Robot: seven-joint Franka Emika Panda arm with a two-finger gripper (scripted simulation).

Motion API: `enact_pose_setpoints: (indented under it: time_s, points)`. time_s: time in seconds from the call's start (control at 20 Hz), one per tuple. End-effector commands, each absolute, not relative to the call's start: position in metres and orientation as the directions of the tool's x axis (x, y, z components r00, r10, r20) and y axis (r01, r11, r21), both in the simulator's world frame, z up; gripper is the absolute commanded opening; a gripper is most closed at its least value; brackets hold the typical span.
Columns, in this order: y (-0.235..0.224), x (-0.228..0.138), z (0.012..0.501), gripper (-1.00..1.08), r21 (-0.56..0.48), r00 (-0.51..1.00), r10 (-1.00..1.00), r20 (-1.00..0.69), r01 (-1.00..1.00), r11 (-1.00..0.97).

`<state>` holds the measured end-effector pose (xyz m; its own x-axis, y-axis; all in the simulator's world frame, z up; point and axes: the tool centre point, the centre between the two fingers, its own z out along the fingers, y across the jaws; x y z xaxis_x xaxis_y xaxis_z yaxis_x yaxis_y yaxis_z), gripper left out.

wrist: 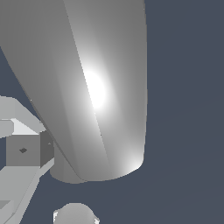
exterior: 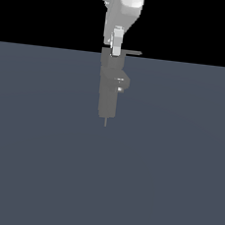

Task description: Turn on the faucet by rotating a designated handle.

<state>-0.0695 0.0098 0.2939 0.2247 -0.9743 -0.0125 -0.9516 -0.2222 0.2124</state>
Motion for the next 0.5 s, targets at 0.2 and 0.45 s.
enact_pose_setpoints:
  time_s: [0.2,0.45]
  points:
    - [-0.046,-0.059,0.299,-1.00,0.196,0.185,-0.983,-0.004,-0.963,-0.182]
    - [-0.034,-0.050,0.293,-1.00,0.206,0.212,-0.977,-0.010,-0.956,-0.210]
